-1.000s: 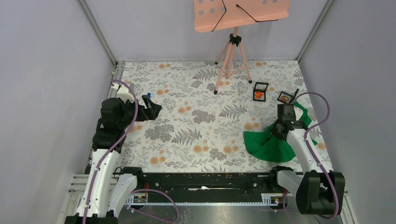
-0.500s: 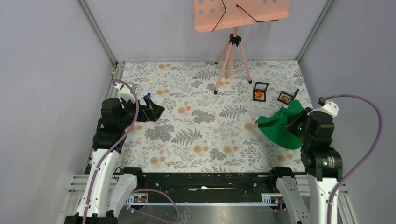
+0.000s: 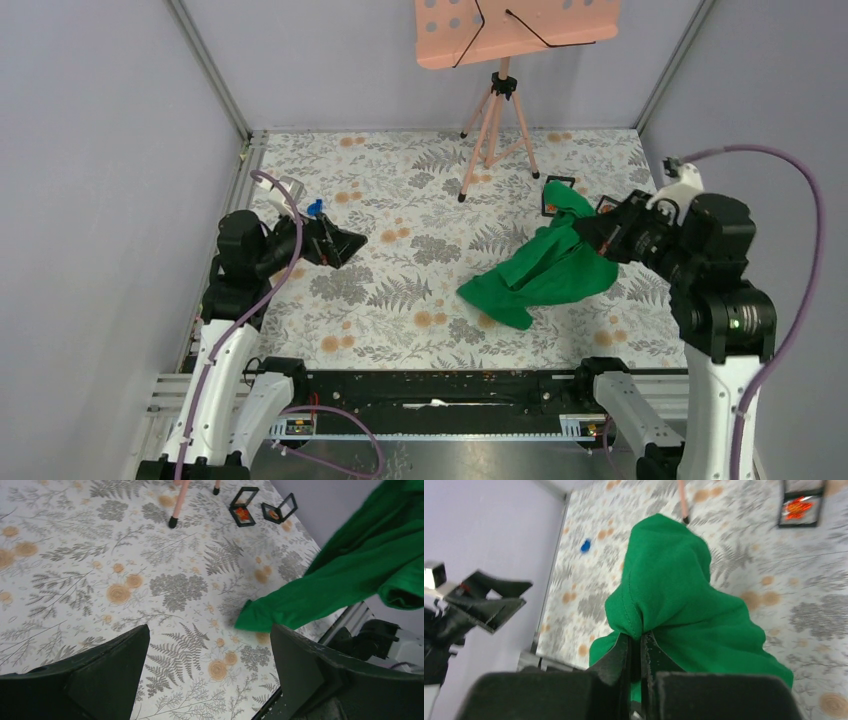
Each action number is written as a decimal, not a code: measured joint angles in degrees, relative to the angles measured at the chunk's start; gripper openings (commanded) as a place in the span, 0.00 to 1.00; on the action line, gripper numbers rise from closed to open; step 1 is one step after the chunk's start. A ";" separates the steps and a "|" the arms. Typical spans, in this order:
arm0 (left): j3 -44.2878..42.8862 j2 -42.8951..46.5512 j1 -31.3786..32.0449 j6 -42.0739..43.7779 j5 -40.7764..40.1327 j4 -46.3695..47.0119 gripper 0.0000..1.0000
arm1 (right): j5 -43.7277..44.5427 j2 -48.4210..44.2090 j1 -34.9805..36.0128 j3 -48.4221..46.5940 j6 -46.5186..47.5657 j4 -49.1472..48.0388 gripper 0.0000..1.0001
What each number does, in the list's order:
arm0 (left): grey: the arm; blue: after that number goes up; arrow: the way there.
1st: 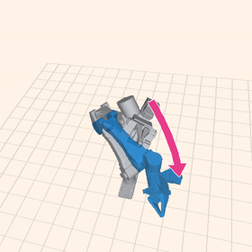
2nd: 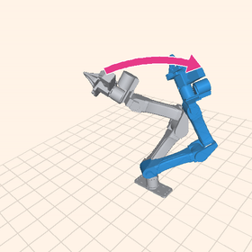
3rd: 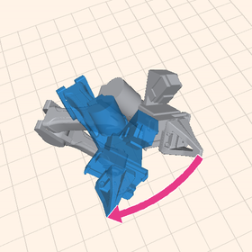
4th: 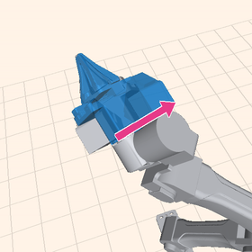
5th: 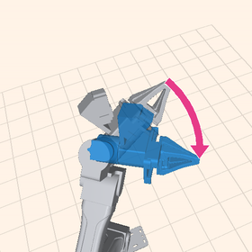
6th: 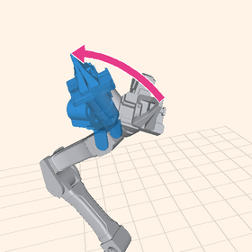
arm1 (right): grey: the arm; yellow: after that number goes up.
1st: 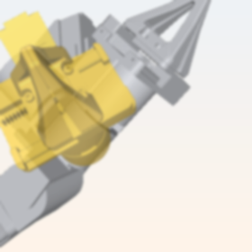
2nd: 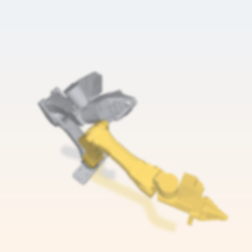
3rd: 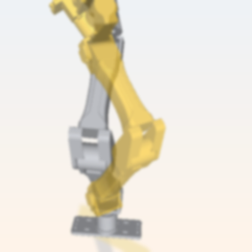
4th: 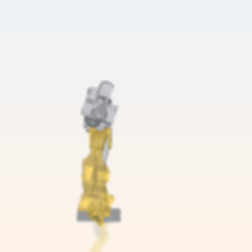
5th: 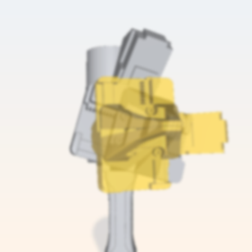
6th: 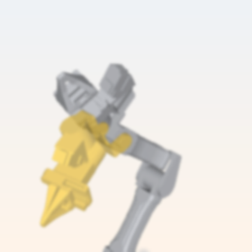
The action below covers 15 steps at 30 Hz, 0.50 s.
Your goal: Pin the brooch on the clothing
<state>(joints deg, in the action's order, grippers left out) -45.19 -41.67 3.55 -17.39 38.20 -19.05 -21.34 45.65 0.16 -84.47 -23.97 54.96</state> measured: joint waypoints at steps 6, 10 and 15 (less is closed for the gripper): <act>0.04 -0.09 3.54 -0.09 2.40 1.16 0.99 | 4.87 10.19 23.80 -1.22 -0.39 -0.33 0.00; 0.04 -0.07 5.16 0.11 2.73 1.18 0.99 | 7.54 19.23 36.24 -4.46 -0.85 -1.84 0.00; 0.09 2.40 5.22 0.66 3.61 1.62 0.99 | 8.87 28.59 44.57 -16.20 0.79 -1.25 0.00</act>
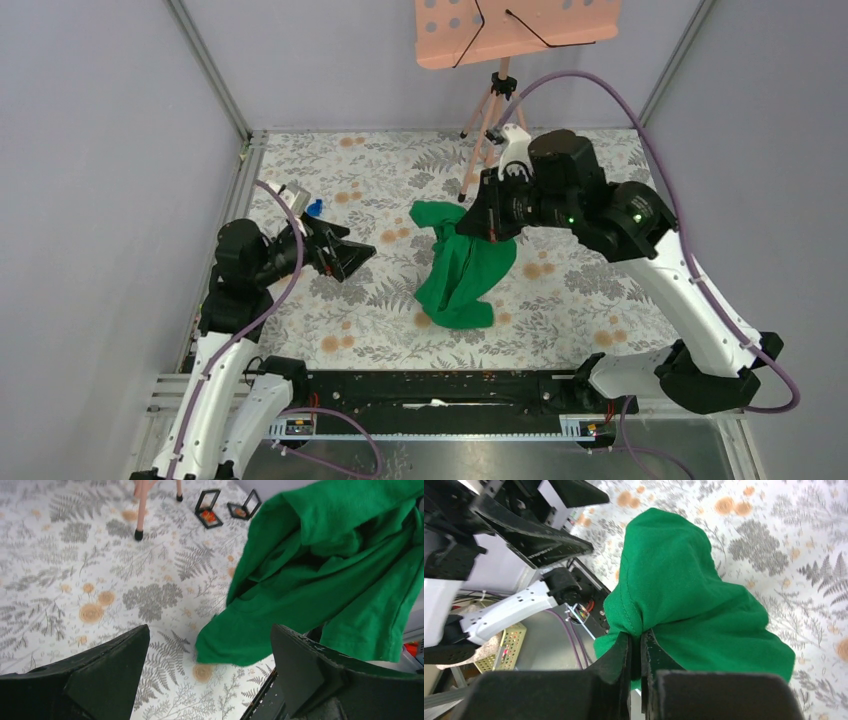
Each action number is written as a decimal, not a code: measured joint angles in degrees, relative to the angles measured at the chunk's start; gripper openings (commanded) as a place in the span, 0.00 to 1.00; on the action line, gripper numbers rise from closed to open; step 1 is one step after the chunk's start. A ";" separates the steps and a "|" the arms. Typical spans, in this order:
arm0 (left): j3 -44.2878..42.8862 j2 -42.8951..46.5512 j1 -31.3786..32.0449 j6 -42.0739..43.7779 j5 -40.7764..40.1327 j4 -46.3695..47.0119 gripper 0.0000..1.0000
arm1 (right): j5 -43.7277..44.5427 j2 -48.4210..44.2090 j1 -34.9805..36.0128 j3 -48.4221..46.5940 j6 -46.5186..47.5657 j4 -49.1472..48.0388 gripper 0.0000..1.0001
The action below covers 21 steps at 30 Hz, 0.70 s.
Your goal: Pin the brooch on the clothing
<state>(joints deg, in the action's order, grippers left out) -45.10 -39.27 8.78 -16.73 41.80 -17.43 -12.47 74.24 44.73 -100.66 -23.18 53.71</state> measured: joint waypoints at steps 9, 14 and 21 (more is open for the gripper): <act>1.88 4.50 1.11 -5.77 1.95 6.32 0.99 | 10.05 -9.92 1.44 6.82 3.21 -3.78 0.30; 6.38 1.84 7.98 -9.33 -2.49 6.88 0.99 | 25.44 -15.80 1.40 27.17 0.15 -5.27 0.71; 15.43 -3.67 19.61 -15.28 -15.91 6.58 0.98 | 33.48 -15.30 1.38 43.47 -5.16 -2.23 0.88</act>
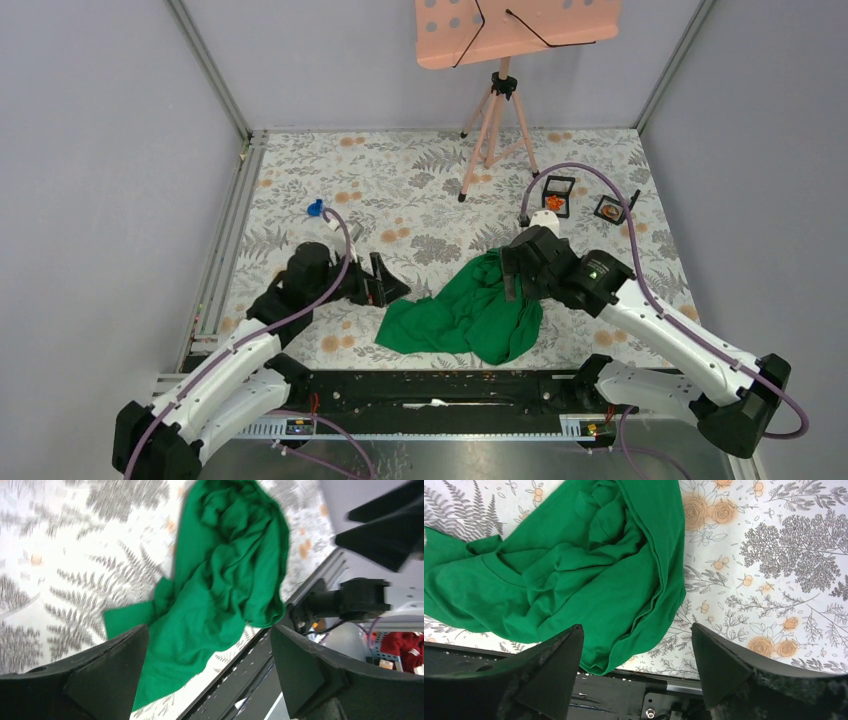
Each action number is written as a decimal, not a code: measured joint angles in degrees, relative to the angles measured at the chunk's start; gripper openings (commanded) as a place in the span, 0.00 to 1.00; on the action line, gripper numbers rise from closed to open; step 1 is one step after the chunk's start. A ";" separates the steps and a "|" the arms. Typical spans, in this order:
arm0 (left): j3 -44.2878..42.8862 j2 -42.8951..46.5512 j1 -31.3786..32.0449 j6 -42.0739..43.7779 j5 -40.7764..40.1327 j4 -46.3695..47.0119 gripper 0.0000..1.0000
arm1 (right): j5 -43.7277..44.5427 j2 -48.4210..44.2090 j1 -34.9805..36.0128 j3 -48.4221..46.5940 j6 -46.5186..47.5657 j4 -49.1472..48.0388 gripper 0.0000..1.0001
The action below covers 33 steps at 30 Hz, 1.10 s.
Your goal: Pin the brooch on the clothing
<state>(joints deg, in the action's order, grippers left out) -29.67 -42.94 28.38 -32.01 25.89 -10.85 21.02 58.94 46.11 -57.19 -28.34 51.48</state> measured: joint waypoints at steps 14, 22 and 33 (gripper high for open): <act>7.34 -5.70 7.41 -6.71 -11.72 1.53 0.75 | 0.15 11.30 -0.35 0.15 1.66 -8.55 0.87; 8.74 -12.48 9.68 -7.52 -11.61 4.55 0.75 | 0.98 18.51 -7.15 0.09 3.65 -10.73 0.85; 8.76 -17.40 12.15 -9.90 -12.87 6.82 0.69 | -0.52 30.10 -10.56 -3.65 9.60 -15.47 0.76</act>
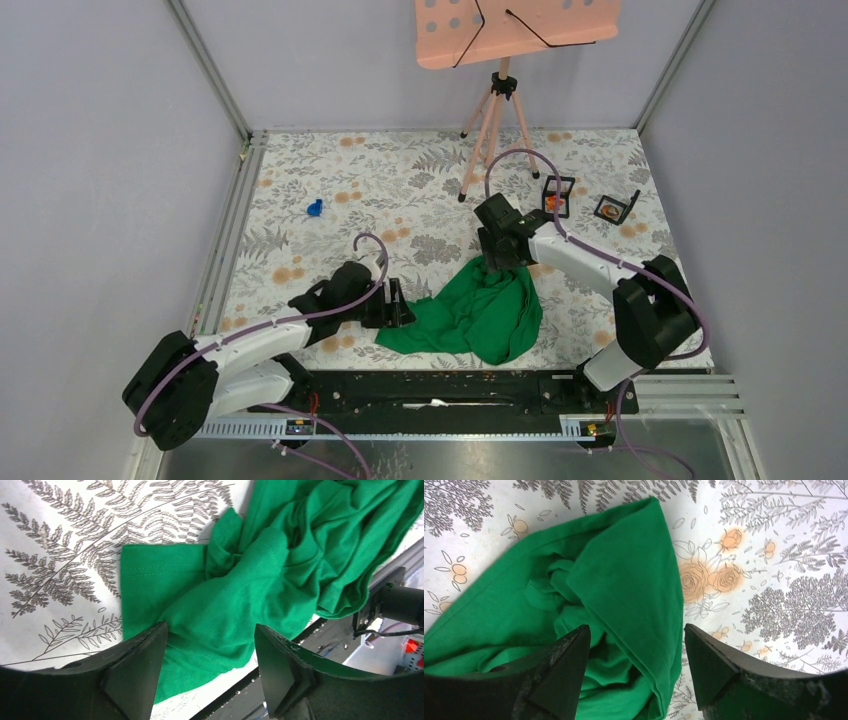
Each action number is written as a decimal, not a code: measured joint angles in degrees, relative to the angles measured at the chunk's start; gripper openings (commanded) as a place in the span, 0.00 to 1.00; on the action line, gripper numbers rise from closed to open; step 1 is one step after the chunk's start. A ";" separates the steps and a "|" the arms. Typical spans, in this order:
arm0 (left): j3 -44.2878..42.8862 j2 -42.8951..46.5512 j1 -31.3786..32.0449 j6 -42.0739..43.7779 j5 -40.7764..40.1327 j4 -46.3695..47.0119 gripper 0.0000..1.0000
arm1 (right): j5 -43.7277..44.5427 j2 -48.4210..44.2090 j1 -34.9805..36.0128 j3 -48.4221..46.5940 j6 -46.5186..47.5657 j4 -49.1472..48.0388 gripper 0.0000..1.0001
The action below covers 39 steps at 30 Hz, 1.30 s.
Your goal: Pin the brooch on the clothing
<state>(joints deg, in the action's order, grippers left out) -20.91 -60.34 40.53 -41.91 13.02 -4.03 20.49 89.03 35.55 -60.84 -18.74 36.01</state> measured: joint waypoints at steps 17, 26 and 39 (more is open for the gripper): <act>-1.29 -5.97 2.75 -0.48 -3.69 -0.33 0.08 | 3.34 8.70 -0.04 -5.88 5.51 -2.25 0.00; -7.21 -1.03 3.13 1.60 -8.96 -9.31 0.00 | 5.81 3.04 -0.04 -8.76 6.03 2.38 0.00; -44.65 14.47 3.02 19.32 -33.64 -27.54 0.00 | 9.09 -23.43 -0.04 -39.21 10.43 11.32 0.05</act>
<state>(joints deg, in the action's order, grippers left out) -65.56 -45.87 43.55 -22.59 -20.62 -31.57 29.58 65.60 35.51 -100.05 -8.32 47.33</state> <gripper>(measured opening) 0.014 0.029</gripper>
